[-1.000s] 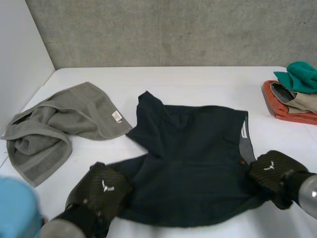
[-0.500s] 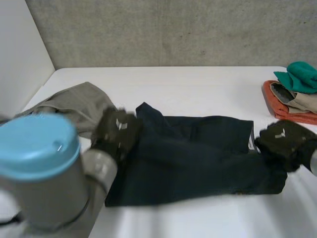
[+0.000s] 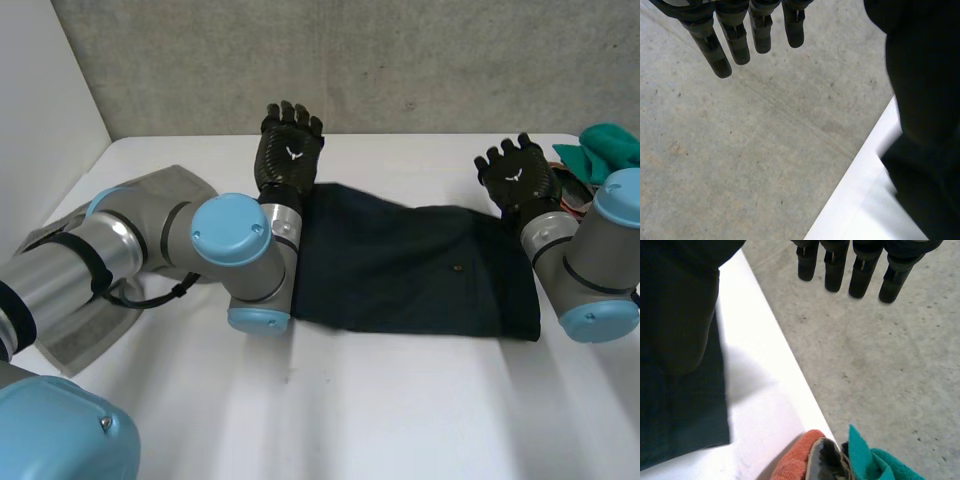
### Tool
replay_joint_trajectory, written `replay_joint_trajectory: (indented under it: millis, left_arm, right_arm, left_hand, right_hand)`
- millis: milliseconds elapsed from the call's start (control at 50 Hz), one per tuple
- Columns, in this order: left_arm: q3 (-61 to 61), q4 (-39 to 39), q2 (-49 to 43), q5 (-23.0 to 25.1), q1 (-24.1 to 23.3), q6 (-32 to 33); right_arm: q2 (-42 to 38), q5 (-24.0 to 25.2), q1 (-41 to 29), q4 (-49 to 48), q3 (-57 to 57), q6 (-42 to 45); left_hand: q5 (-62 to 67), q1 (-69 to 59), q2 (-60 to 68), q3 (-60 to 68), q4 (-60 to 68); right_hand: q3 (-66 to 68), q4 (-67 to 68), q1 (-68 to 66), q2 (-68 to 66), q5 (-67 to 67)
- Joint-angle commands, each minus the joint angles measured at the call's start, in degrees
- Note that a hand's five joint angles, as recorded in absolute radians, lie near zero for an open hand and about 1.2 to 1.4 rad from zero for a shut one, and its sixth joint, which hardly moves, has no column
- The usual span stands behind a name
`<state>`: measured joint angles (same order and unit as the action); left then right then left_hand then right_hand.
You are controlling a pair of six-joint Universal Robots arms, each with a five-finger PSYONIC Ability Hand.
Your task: Fold the laundry.
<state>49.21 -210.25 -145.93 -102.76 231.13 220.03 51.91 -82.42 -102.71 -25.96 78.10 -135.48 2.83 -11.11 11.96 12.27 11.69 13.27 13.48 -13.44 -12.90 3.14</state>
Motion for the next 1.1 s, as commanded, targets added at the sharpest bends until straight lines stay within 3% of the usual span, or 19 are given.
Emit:
replay_joint_trajectory:
  millis: [20, 120, 220, 400, 440, 480, 500, 540, 640, 680, 800, 920, 960, 1100]
  left_arm:
    - [8.06, 0.37, 7.56, -1.04, -2.0, -0.66]
    - [18.71, 0.37, 15.4, -0.6, -2.26, -1.1]
    - [26.98, 0.46, 19.18, -0.51, -3.14, -2.41]
    - [32.96, 0.28, 20.33, -0.69, -3.58, -4.7]
    - [33.05, 0.28, 20.33, -0.86, -3.58, -5.14]
    - [33.23, 0.37, 20.5, -1.04, -3.58, -5.84]
    - [33.32, 0.37, 20.59, -1.04, -3.58, -6.02]
    - [33.49, 0.46, 21.55, -1.04, -3.49, -6.28]
    - [36.04, 0.46, 25.86, -0.86, -3.49, -6.46]
    - [37.09, 0.37, 27.62, -0.77, -3.41, -6.55]
    - [41.22, 0.28, 32.81, -0.86, -3.05, -7.16]
    - [44.56, 0.28, 35.18, -0.95, -2.44, -10.23]
    - [45.36, 0.28, 35.45, -1.04, -2.44, -11.2]
    - [46.24, 0.28, 36.15, -1.13, -1.3, -11.91]
  right_arm:
    - [6.87, -2.66, 0.31, 3.54, 4.86, -6.45]
    - [16.36, -0.47, 0.58, 16.78, 10.74, -12.16]
    - [17.52, 3.93, 3.12, 26.74, 15.32, -15.86]
    - [16.21, 6.13, 6.11, 21.49, 21.04, -16.48]
    - [13.4, 5.87, 6.2, 19.38, 20.6, -16.4]
    - [11.72, 5.78, 6.29, 18.58, 19.99, -16.39]
    - [10.94, 5.43, 6.73, 18.06, 19.46, -16.31]
    - [11.28, 4.82, 7.87, 17.44, 19.46, -15.78]
    - [17.15, 1.92, 10.24, 14.45, 20.77, -6.48]
    - [20.41, 0.07, 10.6, 13.75, 21.3, 0.98]
    - [20.16, -1.87, 9.63, 12.17, 20.16, 16.46]
    - [17.61, 3.57, -6.17, 3.83, 17.17, 19.82]
    - [16.21, 8.91, -13.35, -0.29, 17.61, 19.82]
    - [8.73, 20.63, -22.45, -2.25, 19.19, 20.7]
  left_hand:
    - [-2.83, 1.11, -1.96, -2.27, -1.69]
    - [-2.83, 1.11, -1.96, -2.27, -1.69]
    - [-2.83, 1.11, -1.96, -2.27, -1.69]
    - [-2.83, 1.11, -1.96, -2.27, -1.69]
    - [-2.83, 1.11, -1.96, -2.27, -1.69]
    - [-2.83, 1.11, -1.96, -2.27, -1.69]
    - [-2.83, 1.11, -1.96, -2.27, -1.69]
    - [-2.83, 1.11, -1.96, -2.27, -1.69]
    - [-2.83, 1.11, -1.96, -2.27, -1.69]
    - [-2.83, 1.11, -1.96, -2.27, -1.69]
    - [-2.83, 1.11, -1.96, -2.27, -1.69]
    - [-2.83, 1.11, -1.96, -2.27, -1.69]
    - [-2.83, 1.11, -1.96, -2.27, -1.69]
    - [-2.83, 1.11, -1.96, -2.27, -1.69]
  right_hand:
    - [-3.27, -3.48, 3.44, 2.9, -3.14]
    - [-3.27, -3.48, 3.44, 2.9, -3.14]
    - [-3.27, -3.48, 3.44, 2.9, -3.14]
    - [1.0, 0.79, -0.83, -1.37, 1.13]
    - [9.89, 9.68, -9.71, -10.25, 10.02]
    - [27.15, 26.94, -26.98, -27.52, 27.28]
    - [66.33, 66.12, -66.16, -66.7, 66.46]
    - [66.73, 66.52, -66.56, -67.1, 66.86]
    - [66.73, 66.52, -66.56, -67.1, 66.86]
    - [66.73, 66.52, -66.56, -67.1, 66.86]
    - [66.73, 66.52, -66.56, -67.1, 66.86]
    - [66.73, 66.52, -66.56, -67.1, 66.86]
    - [66.73, 66.52, -66.56, -67.1, 66.86]
    - [66.73, 66.52, -66.56, -67.1, 66.86]
